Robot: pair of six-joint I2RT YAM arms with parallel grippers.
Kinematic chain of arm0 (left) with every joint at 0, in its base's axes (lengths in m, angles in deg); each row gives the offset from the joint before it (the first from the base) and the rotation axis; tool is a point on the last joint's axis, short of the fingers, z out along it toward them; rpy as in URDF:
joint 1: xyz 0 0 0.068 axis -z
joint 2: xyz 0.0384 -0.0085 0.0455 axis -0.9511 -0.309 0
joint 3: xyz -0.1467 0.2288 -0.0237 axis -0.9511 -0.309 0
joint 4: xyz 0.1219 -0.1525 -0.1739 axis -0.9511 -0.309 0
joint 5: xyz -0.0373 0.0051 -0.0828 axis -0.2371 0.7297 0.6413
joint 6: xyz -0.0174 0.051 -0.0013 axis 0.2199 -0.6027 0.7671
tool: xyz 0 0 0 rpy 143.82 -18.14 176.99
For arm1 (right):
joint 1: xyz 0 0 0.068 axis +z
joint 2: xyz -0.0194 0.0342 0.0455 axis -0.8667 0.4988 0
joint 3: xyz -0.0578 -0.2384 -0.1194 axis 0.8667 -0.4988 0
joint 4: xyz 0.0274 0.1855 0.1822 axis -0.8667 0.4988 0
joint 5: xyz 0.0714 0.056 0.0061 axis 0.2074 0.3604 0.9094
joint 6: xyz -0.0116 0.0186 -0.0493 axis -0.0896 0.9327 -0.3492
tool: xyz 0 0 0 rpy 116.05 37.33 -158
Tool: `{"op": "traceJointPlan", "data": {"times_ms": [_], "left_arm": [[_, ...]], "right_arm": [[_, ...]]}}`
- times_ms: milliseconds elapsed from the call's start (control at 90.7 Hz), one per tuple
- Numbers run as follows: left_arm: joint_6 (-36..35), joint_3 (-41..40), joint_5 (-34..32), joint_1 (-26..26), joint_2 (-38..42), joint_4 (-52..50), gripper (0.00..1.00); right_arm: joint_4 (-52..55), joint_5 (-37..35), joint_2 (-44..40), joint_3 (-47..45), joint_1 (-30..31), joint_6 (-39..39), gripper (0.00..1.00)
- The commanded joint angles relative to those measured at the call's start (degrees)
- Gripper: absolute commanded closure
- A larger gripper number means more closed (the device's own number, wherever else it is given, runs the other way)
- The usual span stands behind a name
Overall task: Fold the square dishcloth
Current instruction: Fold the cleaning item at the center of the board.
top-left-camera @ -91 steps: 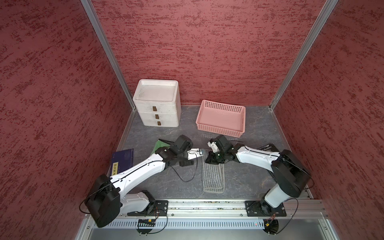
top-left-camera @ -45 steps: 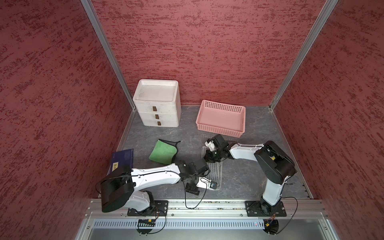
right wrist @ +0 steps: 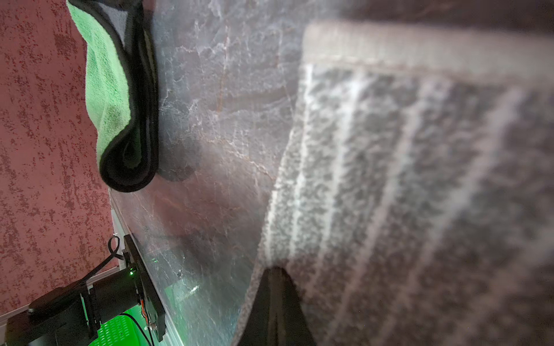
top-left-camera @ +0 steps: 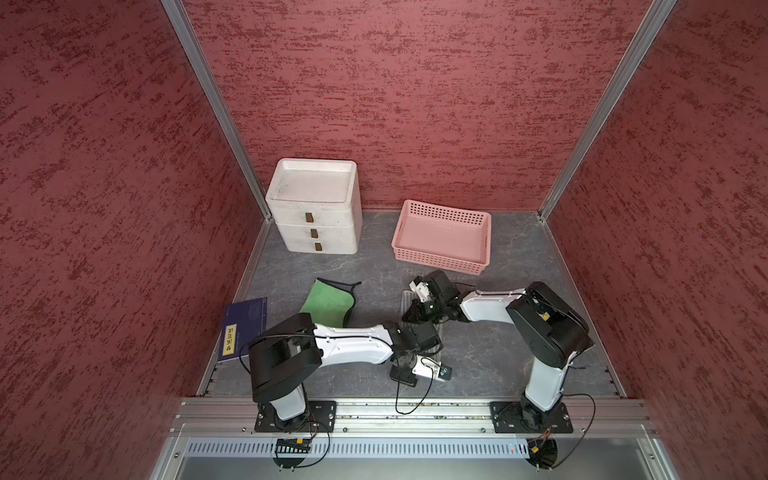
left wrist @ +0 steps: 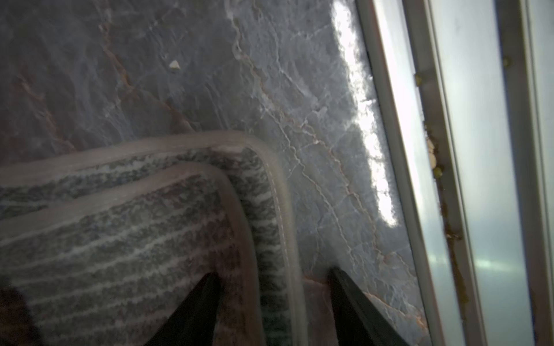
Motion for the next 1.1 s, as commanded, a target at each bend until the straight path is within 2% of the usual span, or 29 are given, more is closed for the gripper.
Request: {"op": "traceJointPlan", "data": {"times_ms": [0,77,154,264,353,485,815,904,1091], "left_arm": [[0.54,0.82,-0.71,0.43,-2.08,-1.39,0.41],[0.22,-0.02,-1.92,0.1,-2.62,-0.21,0.44],[-0.02,-0.77,-3.25,-0.4,-2.7,1.65,0.55],[0.22,-0.86,-2.82,-2.18,-1.05,0.43,0.86],[0.18,-1.32,-1.13,-3.34,2.04,-2.22,0.98],[0.12,-1.86,2.23,-3.67,6.19,-6.29,0.98],[1.17,1.36,5.53,-3.74,14.71,-18.23,0.97],[0.56,1.82,5.72,-3.91,17.18,-21.42,0.96],[0.49,4.36,6.95,-4.78,18.05,-26.34,0.96]], "right_arm": [[1.56,-1.98,0.21,-2.92,-0.4,0.43,0.98],[1.04,-1.66,-0.78,-3.3,-0.25,0.29,0.96],[1.75,-2.38,-2.82,-3.64,-0.04,-0.81,0.93],[4.14,-2.6,-8.82,-4.28,0.11,-2.82,0.84],[4.65,-2.79,-14.41,-6.16,0.62,-3.09,0.77],[2.79,-3.36,-17.88,-9.84,3.01,-1.01,0.76],[-0.27,-6.02,-12.19,-15.01,10.49,2.85,0.85],[-0.12,-3.98,-14.82,-15.9,10.88,2.9,0.85],[10.52,-3.59,-23.48,-10.12,7.77,-1.43,0.79]]}}
